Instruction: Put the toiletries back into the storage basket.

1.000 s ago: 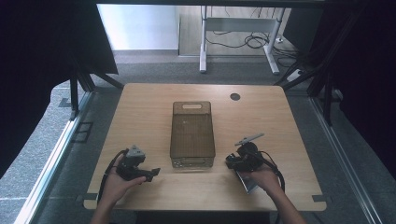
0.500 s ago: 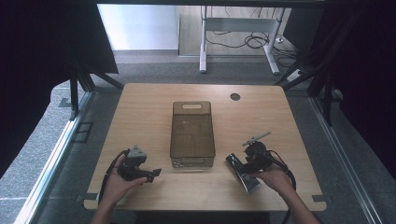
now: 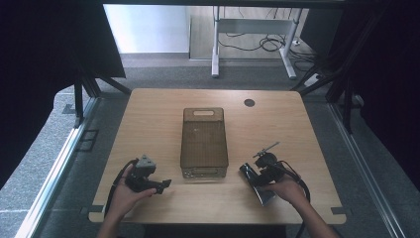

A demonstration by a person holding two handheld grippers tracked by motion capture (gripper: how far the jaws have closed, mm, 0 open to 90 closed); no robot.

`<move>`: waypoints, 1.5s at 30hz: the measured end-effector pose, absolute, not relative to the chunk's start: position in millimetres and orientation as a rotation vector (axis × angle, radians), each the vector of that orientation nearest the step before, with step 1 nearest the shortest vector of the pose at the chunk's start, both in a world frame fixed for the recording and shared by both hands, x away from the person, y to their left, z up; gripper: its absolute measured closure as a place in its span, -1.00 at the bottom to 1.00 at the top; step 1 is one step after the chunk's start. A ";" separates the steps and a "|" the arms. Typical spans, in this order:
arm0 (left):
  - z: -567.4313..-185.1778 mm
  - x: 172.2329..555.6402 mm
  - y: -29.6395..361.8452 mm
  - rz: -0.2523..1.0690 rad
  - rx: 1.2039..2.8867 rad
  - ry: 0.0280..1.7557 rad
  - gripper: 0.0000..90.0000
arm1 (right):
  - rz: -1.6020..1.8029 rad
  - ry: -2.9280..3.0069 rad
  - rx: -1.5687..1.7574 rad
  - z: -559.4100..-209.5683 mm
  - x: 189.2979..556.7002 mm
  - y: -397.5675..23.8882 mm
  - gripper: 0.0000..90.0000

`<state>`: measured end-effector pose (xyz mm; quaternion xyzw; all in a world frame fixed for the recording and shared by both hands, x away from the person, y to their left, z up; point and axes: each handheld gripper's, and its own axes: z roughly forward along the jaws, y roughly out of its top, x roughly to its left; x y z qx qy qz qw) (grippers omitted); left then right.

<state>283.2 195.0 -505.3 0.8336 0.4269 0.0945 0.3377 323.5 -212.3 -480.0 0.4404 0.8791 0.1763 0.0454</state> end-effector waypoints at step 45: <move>-507.2 284.2 195.5 0.233 2.180 1.124 -0.57 | 0.380 2.744 1.412 -499.3 340.8 -204.9 0.00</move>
